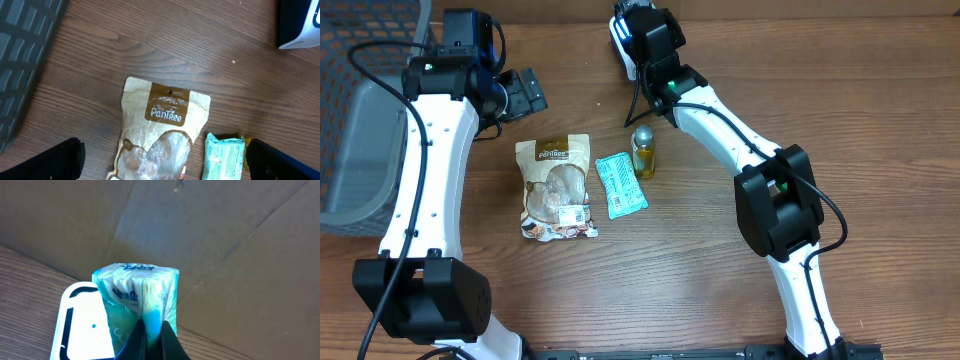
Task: Scan the item barcode
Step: 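Hold the tissue pack in front of the scanner window, then carry the tissue pack right and set it down near the jar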
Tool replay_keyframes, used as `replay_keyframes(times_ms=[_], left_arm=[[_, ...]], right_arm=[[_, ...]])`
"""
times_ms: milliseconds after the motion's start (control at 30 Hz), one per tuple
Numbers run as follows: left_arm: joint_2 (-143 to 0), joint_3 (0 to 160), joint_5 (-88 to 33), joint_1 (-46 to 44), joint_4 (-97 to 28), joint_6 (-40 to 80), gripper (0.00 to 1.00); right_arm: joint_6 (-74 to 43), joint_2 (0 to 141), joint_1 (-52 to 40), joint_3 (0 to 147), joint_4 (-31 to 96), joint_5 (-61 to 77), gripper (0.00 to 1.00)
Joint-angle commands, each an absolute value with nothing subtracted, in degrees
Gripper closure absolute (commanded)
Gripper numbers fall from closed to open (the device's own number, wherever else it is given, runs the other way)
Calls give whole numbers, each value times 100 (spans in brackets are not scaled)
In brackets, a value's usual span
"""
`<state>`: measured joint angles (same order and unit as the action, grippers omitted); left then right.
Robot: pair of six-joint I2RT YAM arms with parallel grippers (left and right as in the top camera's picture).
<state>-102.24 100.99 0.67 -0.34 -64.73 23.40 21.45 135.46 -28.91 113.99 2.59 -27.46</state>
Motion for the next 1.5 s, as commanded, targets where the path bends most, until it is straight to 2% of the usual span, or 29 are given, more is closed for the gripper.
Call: replay_keyframes(times_ms=[0, 233, 433, 567, 667, 833, 933, 1033, 1200, 1467], left_arm=[[-10160, 10204, 58, -40, -6469, 2270, 0], [-10160, 10204, 58, -40, -6469, 2268, 0], [-10160, 10204, 58, -40, -6469, 2268, 0], [-10160, 10204, 58, -40, -6469, 2268, 0], [-10160, 10204, 58, -40, -6469, 2268, 0], [-10160, 10204, 58, -40, -6469, 2268, 1], [-10160, 10204, 58, -40, -6469, 2268, 0], [-10160, 10204, 58, -40, -6469, 2270, 0], [-10160, 10204, 58, -40, -6469, 2268, 1], [-10160, 10204, 58, -40, -6469, 2268, 0]], right_arm=[[2171, 13705, -2842, 11461, 196, -2694, 96], [2123, 13769, -2751, 11463, 325, -2751, 96], [1883, 12975, -2932, 11463, 834, -4007, 96], [934, 12248, -2989, 11463, 2316, -4117, 96], [-703, 11664, -2904, 11463, 4316, -3841, 96], [-2362, 11386, -2541, 11463, 6761, -1931, 96], [-2576, 11474, -2228, 11262, 7953, -399, 96], [-2578, 11489, -2084, 10733, 8001, -246, 96], [-2733, 11489, -1850, 9793, 7384, -246, 96], [-2744, 11489, -1514, 9094, 6689, -246, 96]])
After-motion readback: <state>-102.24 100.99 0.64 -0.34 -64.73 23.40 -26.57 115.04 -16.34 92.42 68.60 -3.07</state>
